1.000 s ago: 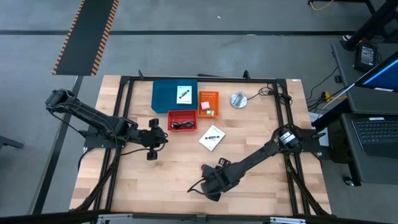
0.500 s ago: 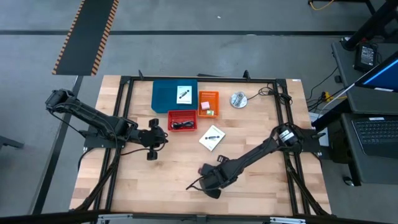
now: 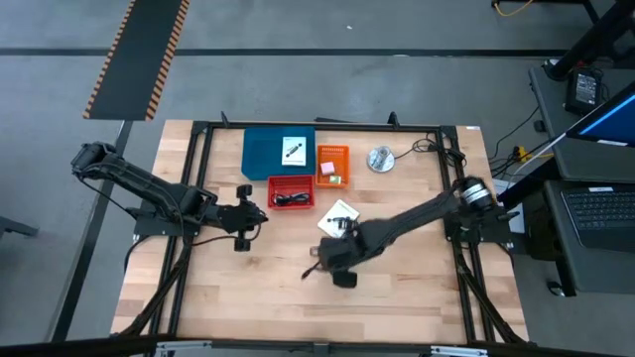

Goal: Pick and place items into bin
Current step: Put the pink charger cable into the red bin

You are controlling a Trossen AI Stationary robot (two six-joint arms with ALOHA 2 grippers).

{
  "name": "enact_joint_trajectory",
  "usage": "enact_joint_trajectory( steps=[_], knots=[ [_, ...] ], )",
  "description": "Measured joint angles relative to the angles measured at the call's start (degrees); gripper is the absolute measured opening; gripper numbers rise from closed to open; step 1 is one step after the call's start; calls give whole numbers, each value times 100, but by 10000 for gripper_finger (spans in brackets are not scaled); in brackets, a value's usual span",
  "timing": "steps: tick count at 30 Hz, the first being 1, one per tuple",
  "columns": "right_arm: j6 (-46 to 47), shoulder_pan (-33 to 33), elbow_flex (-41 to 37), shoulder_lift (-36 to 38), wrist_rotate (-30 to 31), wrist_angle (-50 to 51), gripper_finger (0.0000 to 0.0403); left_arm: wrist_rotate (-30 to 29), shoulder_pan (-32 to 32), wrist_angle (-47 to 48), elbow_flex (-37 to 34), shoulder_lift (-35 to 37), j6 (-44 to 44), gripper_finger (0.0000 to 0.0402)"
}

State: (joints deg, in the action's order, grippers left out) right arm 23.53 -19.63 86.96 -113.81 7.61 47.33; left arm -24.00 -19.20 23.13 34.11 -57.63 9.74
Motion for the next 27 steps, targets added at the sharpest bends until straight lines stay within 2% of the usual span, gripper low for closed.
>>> enact_joint_trajectory(
  steps=[3,9,13,19,27],
  knots=[
    [-280,226,-660,630,122,-721,1,-22,0,28,0,182,-229,2],
    [-1112,611,-2278,1852,263,-3067,0,-31,73,63,0,580,-825,3],
    [-1835,932,-3199,2389,259,-4525,0,-29,281,-460,-105,717,-1201,2],
    [-2535,1396,-4230,2743,-11,-6230,0,555,847,-2031,-950,899,-1869,2],
    [-2681,1854,-4755,2751,-562,-7418,0,1587,1508,-2802,-1562,1319,-1824,1]
  ],
)
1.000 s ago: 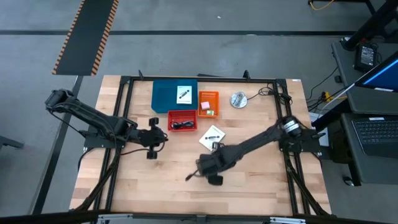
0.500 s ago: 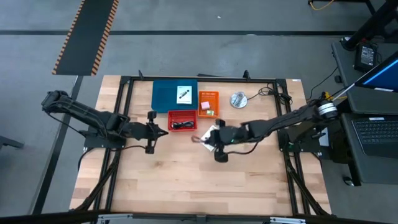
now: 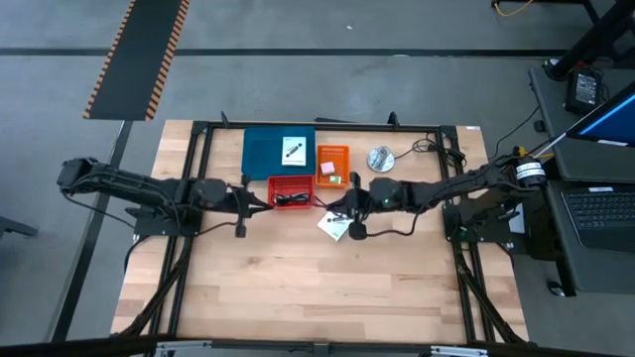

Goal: Pick and place items into bin
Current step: Put the pink charger cable into the red bin

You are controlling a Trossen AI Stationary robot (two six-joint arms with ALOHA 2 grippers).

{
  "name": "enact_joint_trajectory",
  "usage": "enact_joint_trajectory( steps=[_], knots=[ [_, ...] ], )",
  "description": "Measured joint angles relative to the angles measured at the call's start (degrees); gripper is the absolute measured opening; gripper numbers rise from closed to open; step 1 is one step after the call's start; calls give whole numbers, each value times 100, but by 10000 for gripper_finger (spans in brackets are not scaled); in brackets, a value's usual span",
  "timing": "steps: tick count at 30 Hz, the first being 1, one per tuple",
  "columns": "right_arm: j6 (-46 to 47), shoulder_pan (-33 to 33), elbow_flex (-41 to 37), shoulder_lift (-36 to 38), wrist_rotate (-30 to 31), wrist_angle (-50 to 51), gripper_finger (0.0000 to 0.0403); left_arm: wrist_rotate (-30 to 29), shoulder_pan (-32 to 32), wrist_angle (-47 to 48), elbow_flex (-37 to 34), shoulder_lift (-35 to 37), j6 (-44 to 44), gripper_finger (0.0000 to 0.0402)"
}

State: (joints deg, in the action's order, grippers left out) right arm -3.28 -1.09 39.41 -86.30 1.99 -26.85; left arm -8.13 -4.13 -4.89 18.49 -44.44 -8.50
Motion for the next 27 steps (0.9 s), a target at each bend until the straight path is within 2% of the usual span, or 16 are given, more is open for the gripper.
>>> enact_joint_trajectory(
  steps=[5,18,27],
  knots=[
    [-10,75,-6,0,-345,-365,0,518,180,-419,-247,85,178,3],
    [3,66,-6,0,-377,-377,0,559,175,-710,-252,78,180,4],
    [-2,176,297,-298,121,-408,0,509,171,-725,-252,76,189,5]
  ],
)
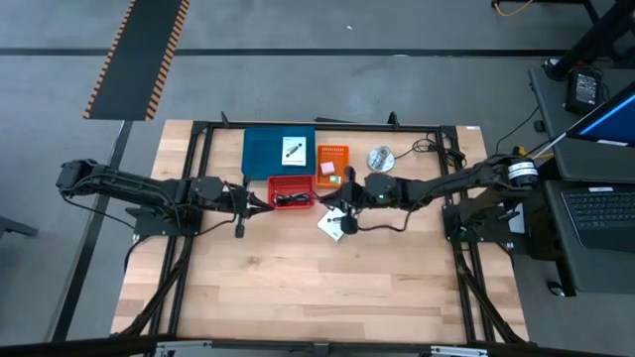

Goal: Pick and place items into bin
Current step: Put the pink charger cable into the red bin

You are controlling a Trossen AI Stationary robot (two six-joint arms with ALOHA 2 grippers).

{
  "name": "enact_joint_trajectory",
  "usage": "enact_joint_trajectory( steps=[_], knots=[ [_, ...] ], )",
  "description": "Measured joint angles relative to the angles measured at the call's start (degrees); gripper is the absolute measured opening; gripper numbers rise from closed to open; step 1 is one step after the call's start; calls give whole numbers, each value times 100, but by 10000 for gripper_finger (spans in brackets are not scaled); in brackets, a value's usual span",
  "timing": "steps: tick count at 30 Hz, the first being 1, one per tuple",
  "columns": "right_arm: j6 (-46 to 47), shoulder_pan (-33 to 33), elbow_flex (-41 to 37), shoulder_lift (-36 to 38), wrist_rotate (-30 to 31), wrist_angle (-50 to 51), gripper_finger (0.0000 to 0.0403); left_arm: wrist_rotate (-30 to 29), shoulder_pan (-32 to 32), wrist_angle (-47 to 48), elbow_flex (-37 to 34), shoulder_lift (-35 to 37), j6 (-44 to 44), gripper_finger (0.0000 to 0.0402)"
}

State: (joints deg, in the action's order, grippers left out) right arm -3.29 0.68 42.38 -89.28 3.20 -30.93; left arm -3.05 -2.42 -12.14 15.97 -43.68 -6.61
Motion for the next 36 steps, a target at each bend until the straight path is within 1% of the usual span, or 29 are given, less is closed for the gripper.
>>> enact_joint_trajectory(
  steps=[3,7,10,12,18,20,23,26,29,36],
  knots=[
    [-5,123,407,-408,2,202,0,-4,0,-11,0,0,0,5],
    [-13,356,1131,-958,-2,776,0,-29,0,-11,0,0,2,3],
    [-17,542,1694,-1209,-158,1361,0,-43,0,-11,0,0,-6,2],
    [-39,663,2088,-1292,-181,1921,0,-107,0,-18,0,0,-7,2],
    [-168,906,3244,-1348,-195,3774,0,-564,0,-15,0,0,-11,5],
    [-158,942,3572,-1348,-195,4363,0,-621,0,-15,0,0,-11,5],
    [-152,967,3968,-1396,-308,4951,0,-629,0,-15,0,0,-11,3],
    [-217,980,4182,-1547,-443,5302,0,-632,0,-15,0,0,-13,2],
    [-308,998,4326,-1704,-506,5351,0,-632,0,-14,0,-2,10,3],
    [-275,1051,4383,-2113,-904,4927,0,-631,0,-13,0,-2,37,6]
  ],
)
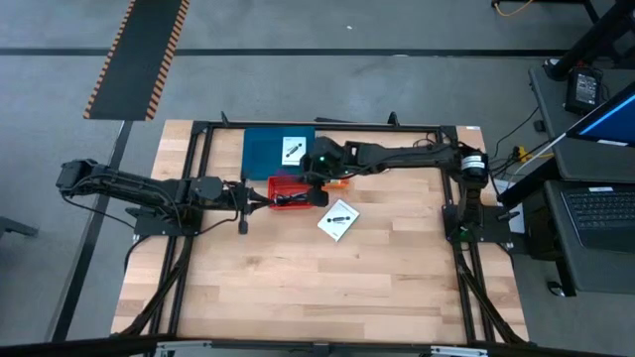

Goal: Pick and place items into bin
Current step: Put the pink charger cable into the red bin, then put the card reader box into the blue bin

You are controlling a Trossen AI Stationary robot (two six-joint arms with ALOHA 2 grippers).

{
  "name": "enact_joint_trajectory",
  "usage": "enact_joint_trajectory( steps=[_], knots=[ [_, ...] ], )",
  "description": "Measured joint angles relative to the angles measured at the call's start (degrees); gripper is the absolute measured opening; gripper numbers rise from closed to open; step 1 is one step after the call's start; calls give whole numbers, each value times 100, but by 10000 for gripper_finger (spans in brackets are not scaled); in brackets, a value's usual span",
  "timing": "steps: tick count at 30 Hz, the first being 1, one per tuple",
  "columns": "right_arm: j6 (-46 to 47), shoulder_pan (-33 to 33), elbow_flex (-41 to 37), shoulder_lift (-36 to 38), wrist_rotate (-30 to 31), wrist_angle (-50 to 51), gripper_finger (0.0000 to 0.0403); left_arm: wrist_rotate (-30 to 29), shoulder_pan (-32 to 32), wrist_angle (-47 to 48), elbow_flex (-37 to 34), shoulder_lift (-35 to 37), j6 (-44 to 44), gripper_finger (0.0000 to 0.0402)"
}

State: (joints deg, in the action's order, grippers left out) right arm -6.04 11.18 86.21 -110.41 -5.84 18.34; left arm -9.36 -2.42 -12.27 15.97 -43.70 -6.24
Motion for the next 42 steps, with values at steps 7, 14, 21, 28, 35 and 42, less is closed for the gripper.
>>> enact_joint_trajectory(
  steps=[7,14,21,28,35,42],
  knots=[
    [231,-4,-9,-473,-80,-244,0,0,0,3,0,0,9,6],
    [297,-24,-4,-556,-184,-562,0,0,0,2,0,0,98,6],
    [239,-57,-19,-556,-182,-711,0,1,0,3,0,0,100,6],
    [-149,-64,-35,-553,-180,-544,25,2,0,4,0,0,99,6],
    [-198,-66,-35,-553,-178,-248,63,2,0,4,0,0,100,6],
    [-197,-65,254,-448,-173,539,56,2,0,5,0,0,112,6]
  ],
)
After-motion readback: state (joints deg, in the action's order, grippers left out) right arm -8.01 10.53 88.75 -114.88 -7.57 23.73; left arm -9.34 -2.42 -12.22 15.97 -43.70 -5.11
